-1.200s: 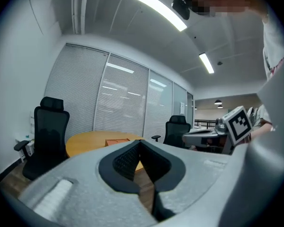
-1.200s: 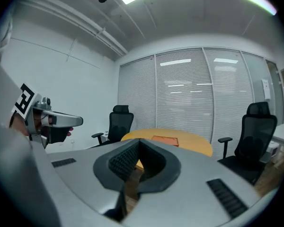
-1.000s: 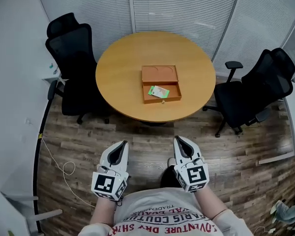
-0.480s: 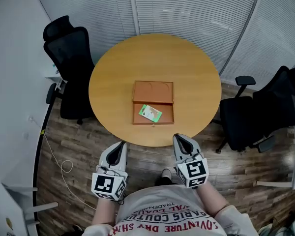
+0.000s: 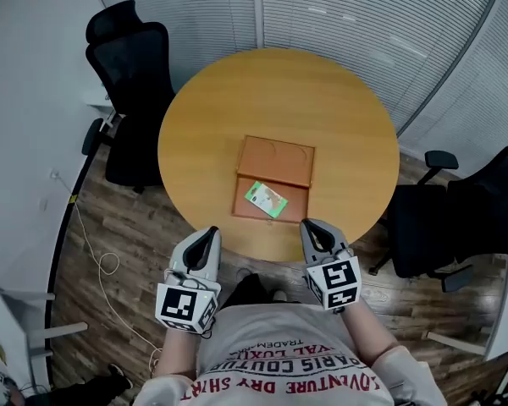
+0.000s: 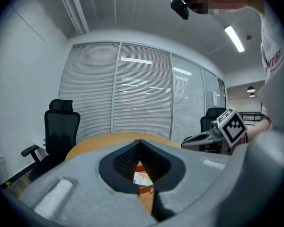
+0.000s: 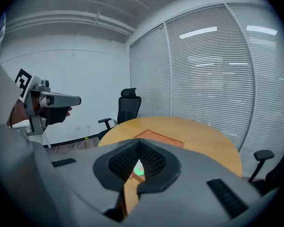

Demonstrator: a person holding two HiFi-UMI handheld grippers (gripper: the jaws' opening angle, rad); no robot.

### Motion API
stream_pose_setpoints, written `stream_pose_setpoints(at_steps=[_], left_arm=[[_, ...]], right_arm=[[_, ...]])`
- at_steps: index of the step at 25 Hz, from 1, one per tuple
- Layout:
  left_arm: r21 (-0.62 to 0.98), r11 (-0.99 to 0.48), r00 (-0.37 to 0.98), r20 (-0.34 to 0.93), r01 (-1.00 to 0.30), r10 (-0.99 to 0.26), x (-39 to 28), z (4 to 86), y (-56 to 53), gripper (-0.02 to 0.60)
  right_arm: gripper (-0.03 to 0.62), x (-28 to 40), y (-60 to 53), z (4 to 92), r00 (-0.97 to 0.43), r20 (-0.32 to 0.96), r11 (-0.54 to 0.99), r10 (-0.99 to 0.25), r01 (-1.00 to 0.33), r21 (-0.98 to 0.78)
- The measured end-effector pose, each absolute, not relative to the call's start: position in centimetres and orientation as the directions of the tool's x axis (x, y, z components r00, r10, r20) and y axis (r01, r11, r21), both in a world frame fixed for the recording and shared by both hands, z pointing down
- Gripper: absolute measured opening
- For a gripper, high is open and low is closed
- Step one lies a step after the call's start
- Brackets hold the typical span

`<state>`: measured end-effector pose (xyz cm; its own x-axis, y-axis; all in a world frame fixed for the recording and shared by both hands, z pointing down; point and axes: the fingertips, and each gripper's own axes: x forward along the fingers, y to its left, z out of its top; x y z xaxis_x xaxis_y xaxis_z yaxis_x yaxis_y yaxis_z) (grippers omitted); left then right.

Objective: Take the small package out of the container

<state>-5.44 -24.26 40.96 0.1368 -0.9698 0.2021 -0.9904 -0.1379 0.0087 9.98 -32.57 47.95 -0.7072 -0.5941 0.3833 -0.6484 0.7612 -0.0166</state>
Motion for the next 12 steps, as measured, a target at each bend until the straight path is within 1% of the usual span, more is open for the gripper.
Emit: stream_pose_setpoints(at_steps=[3, 7, 12], left_arm=[[0.03, -0.138, 0.141, 0.191, -0.99, -0.971, -7.3, 41.2, -25.8, 0.009], [0.083, -0.177, 0.19, 0.181, -0.981, -0.965, -9.6, 42.1, -28.6, 0.011], [0.1, -0.231, 0.246, 0.19, -0.968, -0.95, -11.8, 43.4, -32.6, 0.011]], right_arm=[[0.008, 7.7, -33.5, 48.8, -0.71, 0.423, 0.785, -0.563, -0.62, 0.004], [0.008, 3.7, -34.2, 50.3, -0.729, 0.484, 0.833, -0.485, -0.553, 0.002], [0.008, 0.6, -36.6, 51.8, -0.707, 0.521, 0.828, -0.479, -0.56, 0.001]])
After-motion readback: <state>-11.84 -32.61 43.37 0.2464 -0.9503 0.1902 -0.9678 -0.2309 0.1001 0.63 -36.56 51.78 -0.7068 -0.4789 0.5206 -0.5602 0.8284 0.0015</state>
